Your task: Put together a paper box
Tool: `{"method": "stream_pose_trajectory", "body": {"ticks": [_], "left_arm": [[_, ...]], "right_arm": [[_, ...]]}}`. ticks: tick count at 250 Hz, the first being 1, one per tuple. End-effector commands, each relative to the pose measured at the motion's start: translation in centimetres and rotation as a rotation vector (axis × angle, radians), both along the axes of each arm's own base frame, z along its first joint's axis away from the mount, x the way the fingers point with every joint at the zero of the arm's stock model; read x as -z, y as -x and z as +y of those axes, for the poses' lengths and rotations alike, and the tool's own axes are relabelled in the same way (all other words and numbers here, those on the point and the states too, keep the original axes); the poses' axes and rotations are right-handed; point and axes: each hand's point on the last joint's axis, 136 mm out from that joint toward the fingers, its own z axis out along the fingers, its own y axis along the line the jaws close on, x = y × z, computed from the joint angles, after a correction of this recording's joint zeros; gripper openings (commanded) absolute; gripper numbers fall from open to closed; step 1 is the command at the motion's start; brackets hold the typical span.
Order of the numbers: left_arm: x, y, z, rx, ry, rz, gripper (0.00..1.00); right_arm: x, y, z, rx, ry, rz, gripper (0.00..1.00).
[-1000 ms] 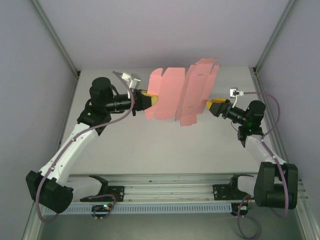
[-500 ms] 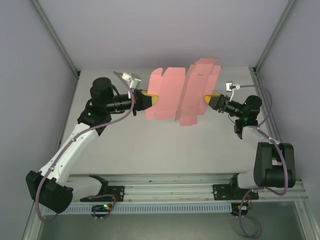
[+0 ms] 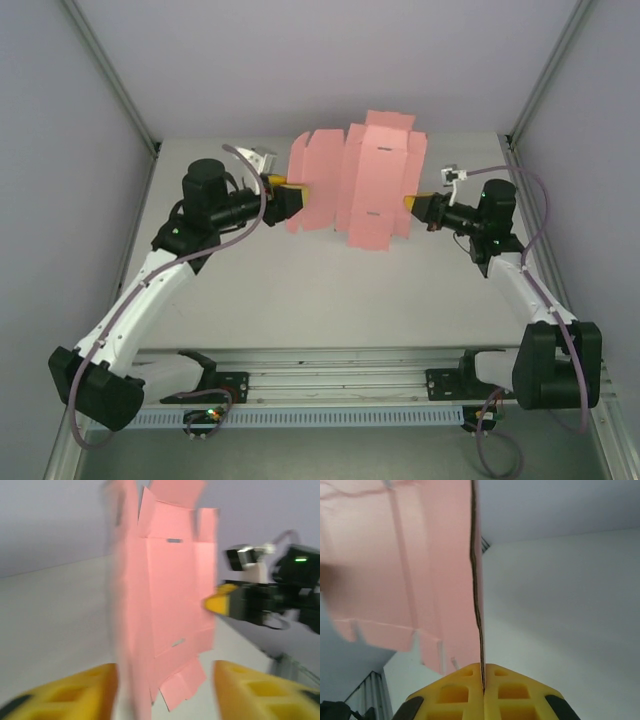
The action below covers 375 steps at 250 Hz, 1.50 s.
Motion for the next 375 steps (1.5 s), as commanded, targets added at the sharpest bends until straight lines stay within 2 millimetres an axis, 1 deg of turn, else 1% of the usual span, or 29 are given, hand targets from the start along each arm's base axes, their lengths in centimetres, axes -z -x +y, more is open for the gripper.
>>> {"method": "stream_pose_trajectory", "body": {"ticks": [1,21,39,49,68,85,90,92,95,114,139,156,186,211,223,246,273,275,278,304,339,375], "left_arm": [[6.1,-2.5,5.1,-0.331,-0.209,0.099,1.0],[9.9,-2.7,8.9,-0.521,-0.331,0.178,1.0],[12.4,-2.3,11.8,-0.646,-0.417,0.22,1.0],[13.4,-2.1,12.6,-0.673,-0.44,0.239,1.0],[14.5,-1.7,13.0,-0.677,-0.46,0.274,1.0],[15.1,-1.8,12.5,-0.657,-0.449,0.29,1.0],[15.2,-1.9,12.2,-0.646,-0.441,0.29,1.0],[15.2,-1.9,12.1,-0.642,-0.437,0.291,1.0],[15.2,-1.9,11.9,-0.634,-0.432,0.292,1.0],[15.3,-2.4,10.8,-0.588,-0.397,0.29,1.0],[15.2,-3.3,9.5,-0.544,-0.361,0.29,1.0],[15.2,-3.8,8.9,-0.523,-0.351,0.298,1.0],[15.3,-5.0,7.9,-0.495,-0.337,0.32,1.0],[15.4,-6.1,7.4,-0.489,-0.314,0.341,1.0],[15.3,-6.6,7.0,-0.481,-0.29,0.354,1.0],[14.8,-7.3,6.2,-0.455,-0.236,0.362,1.0],[14.1,-7.7,5.3,-0.423,-0.194,0.353,1.0],[14.1,-8.1,5.9,-0.443,-0.19,0.356,1.0],[14.0,-8.2,6.1,-0.448,-0.187,0.355,1.0],[13.8,-8.6,6.0,-0.442,-0.188,0.346,1.0],[14.2,-9.8,5.4,-0.428,-0.204,0.344,1.0],[15.2,-11.6,4.8,-0.425,-0.249,0.335,1.0]], "right_arm": [[4.8,1.2,0.5,0.015,0.177,0.133,0.0],[7.4,1.7,1.2,0.007,0.251,0.196,0.0],[9.6,1.9,1.4,0.012,0.332,0.246,0.0],[10.6,1.6,1.1,0.037,0.392,0.27,0.0],[11.9,0.9,0.7,0.067,0.527,0.286,0.0],[12.7,0.0,0.3,0.103,0.695,0.256,0.0],[12.5,-0.4,0.2,0.117,0.745,0.23,0.0],[13.0,-0.5,0.1,0.117,0.771,0.237,0.0],[13.2,-0.8,0.1,0.122,0.805,0.228,0.0],[13.5,-2.2,-0.2,0.156,1.009,0.136,0.0],[12.8,-4.2,0.0,0.179,1.22,-0.033,0.0],[11.7,-5.4,0.4,0.201,1.303,-0.153,0.0],[8.9,-6.7,1.7,0.224,1.33,-0.311,0.0],[7.1,-6.9,3.7,0.198,1.353,-0.482,0.0],[6.7,-6.7,4.6,0.179,1.367,-0.545,0.0],[7.3,-6.5,5.9,0.135,1.418,-0.609,0.0],[8.0,-7.0,6.4,0.167,1.469,-0.668,0.0],[8.0,-7.0,6.4,0.17,1.471,-0.674,0.0],[8.1,-7.0,6.4,0.173,1.477,-0.678,0.0],[9.0,-7.2,6.9,0.179,1.499,-0.704,0.0],[9.9,-7.3,8.0,0.168,1.505,-0.729,0.0],[10.1,-6.8,8.7,0.141,1.471,-0.737,0.0]]}}
